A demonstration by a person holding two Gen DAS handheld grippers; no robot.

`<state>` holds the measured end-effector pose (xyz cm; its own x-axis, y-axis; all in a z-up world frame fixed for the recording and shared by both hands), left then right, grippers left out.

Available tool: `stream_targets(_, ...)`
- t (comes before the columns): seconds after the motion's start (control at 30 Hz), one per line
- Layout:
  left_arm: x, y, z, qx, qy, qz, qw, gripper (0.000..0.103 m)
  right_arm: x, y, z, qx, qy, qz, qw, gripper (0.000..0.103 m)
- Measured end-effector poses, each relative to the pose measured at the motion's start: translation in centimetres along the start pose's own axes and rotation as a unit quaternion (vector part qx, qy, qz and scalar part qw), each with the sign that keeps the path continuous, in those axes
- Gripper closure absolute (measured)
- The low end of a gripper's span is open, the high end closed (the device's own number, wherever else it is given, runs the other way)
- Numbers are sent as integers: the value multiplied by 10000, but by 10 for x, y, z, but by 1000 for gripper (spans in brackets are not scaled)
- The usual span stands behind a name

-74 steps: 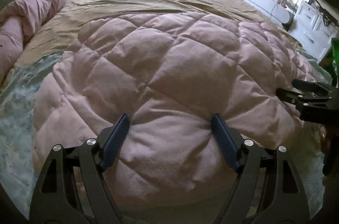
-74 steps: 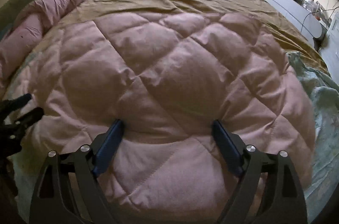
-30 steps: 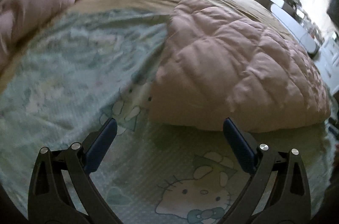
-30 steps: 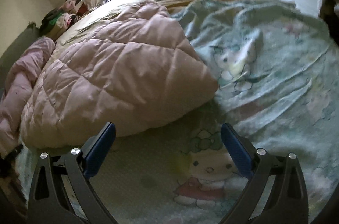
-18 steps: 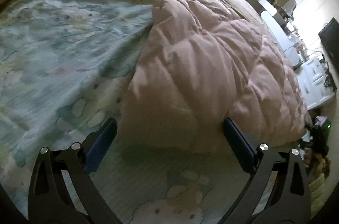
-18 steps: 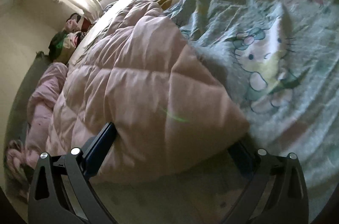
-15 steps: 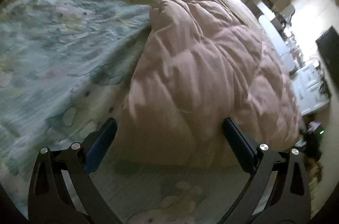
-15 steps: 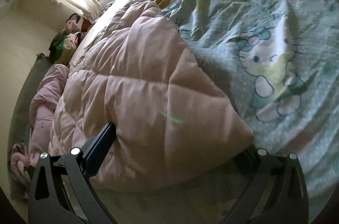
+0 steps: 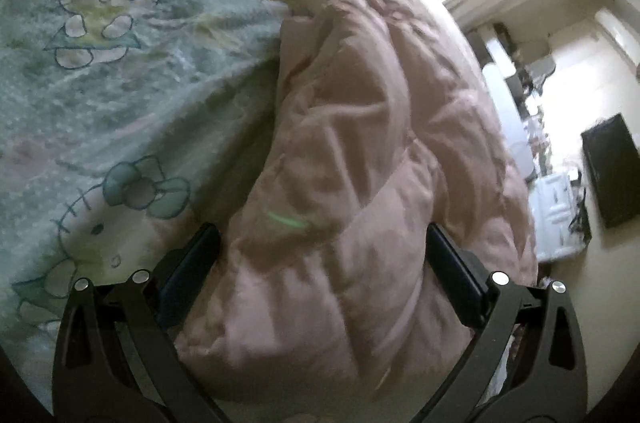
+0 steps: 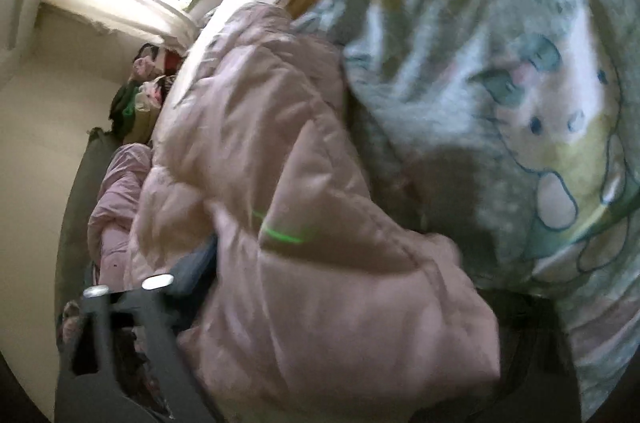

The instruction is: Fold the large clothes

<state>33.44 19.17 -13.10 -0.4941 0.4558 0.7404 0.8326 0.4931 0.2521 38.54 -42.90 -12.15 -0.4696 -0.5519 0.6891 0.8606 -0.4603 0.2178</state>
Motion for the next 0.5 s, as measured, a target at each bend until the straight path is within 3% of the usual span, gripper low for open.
stream_targets(0.03, 2, -1, -5, -57, 52, -49, 10000, 12, 5, 0, 9, 156, -46, -43, 9999, 42)
stream_targets(0.1, 6, 0, -19, -343, 246, -157, 9990, 35, 12, 1, 28, 569, -234, -88, 9981, 56)
stream_targets(0.2, 19, 4, -39, -754, 425, -336, 9957, 62, 24, 0, 65, 1254, -543, -265, 9903, 63)
stream_targets(0.3, 30, 8, -55, -963, 445, -455, 9933, 73, 32, -6, 102, 1868, -783, -486, 9781, 67)
stream_targets(0.5, 54, 7, -84, -1495, 474, -698, 9852, 80, 49, -28, 162, 2735, -1023, -884, 9523, 73)
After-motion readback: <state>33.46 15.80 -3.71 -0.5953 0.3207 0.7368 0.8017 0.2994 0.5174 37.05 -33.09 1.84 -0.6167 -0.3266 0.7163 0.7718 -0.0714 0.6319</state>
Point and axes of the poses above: each gripper's, at about its wrist camera, not at the fingertips, and x roughly against the way its jaws point, z to its left, y to its top, the point moved 1 cm from there along -x, roughly the way its jaws point, and after that the axes turned 5 degrees about z, right-handed, at the moved point
